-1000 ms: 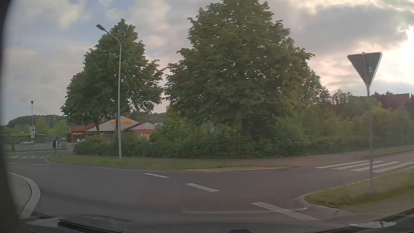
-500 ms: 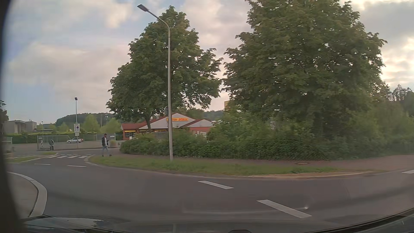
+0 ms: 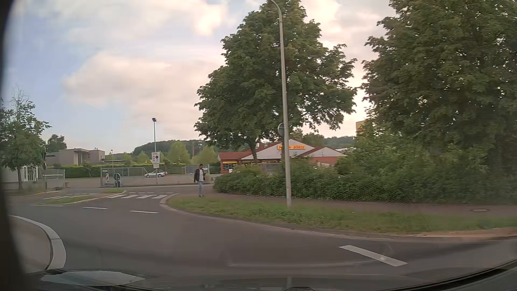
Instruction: Follow the waypoints while adhering to traffic rules and regulations
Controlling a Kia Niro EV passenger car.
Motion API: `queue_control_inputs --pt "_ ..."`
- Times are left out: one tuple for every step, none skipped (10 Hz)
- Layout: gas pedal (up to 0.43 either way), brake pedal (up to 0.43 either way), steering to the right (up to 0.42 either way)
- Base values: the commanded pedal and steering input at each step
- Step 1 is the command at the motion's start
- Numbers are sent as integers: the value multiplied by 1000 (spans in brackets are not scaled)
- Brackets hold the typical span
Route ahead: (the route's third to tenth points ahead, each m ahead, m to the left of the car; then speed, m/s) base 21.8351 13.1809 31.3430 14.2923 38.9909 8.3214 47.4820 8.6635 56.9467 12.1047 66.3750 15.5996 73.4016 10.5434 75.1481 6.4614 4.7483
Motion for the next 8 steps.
queue_control_inputs --pt "98 0 -374" --pt "98 0 -364" --pt "98 0 -352" --pt "98 0 -339" --pt "98 0 -326" --pt "98 0 -316" --pt "98 0 -310" --pt "87 0 -306"
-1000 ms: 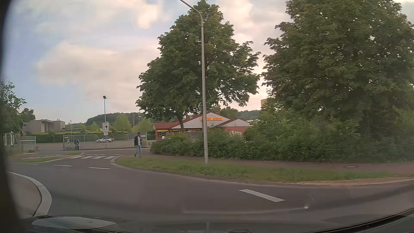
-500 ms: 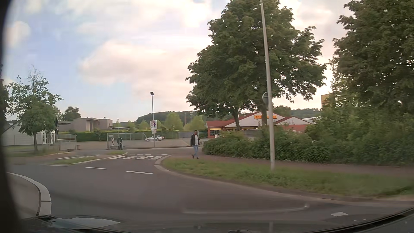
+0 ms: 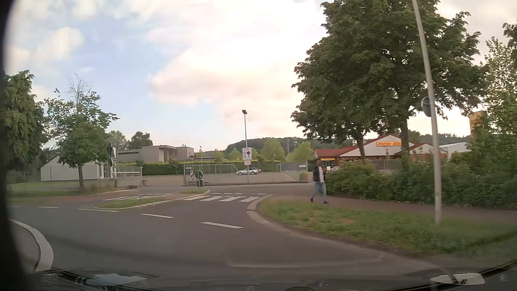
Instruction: Follow the waypoints while adhering to traffic rules and regulations
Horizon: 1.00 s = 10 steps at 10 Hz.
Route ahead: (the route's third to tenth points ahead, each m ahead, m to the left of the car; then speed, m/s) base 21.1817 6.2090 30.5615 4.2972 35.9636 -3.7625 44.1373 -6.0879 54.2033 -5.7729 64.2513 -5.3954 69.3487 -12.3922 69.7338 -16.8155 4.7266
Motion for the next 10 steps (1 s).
queue_control_inputs --pt "87 0 -298" --pt "87 0 -290" --pt "87 0 -279" --pt "87 0 -261" --pt "87 0 -246" --pt "87 0 -229" --pt "87 0 -210" --pt "87 0 -188" --pt "87 0 -168" --pt "87 0 -145"
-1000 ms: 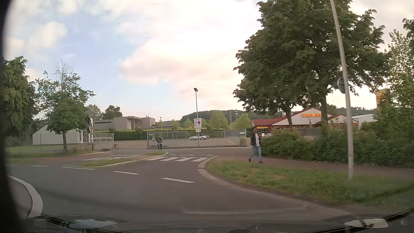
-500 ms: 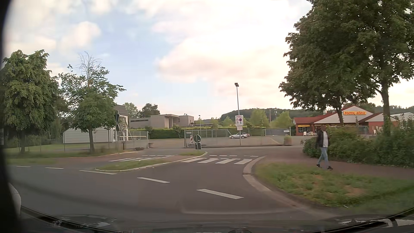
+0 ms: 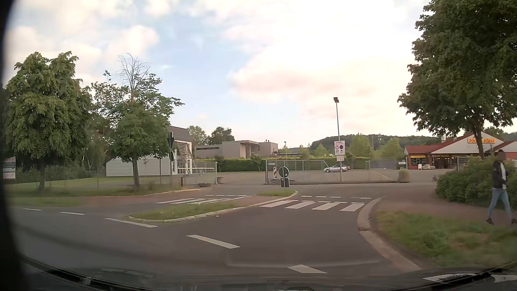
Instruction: Follow the waypoints while adhering to traffic rules and regulations
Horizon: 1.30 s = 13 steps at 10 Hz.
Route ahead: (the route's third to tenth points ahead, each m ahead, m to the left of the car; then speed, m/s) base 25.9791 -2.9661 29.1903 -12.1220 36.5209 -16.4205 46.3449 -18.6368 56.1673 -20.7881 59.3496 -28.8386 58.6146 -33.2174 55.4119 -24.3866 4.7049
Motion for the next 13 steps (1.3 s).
queue_control_inputs --pt "79 0 -118" --pt "79 0 -95" --pt "79 0 -60" --pt "79 0 -38" --pt "79 0 -6" --pt "79 0 18" --pt "79 0 45" --pt "79 0 75" --pt "87 0 97" --pt "87 0 118" --pt "87 0 139" --pt "87 0 156" --pt "87 0 174"
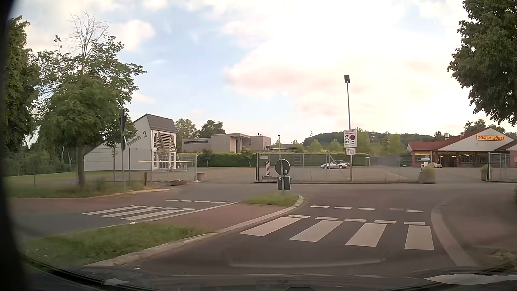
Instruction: Follow the waypoints while adhering to traffic rules and regulations
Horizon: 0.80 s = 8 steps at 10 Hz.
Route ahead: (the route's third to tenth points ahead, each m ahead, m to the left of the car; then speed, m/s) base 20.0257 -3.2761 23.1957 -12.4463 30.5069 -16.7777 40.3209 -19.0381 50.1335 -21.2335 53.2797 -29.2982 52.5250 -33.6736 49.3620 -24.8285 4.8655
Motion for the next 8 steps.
queue_control_inputs --pt "87 0 190" --pt "87 0 202" --pt "87 0 207" --pt "87 0 206" --pt "87 0 198" --pt "87 0 187" --pt "98 0 183" --pt "98 0 183"
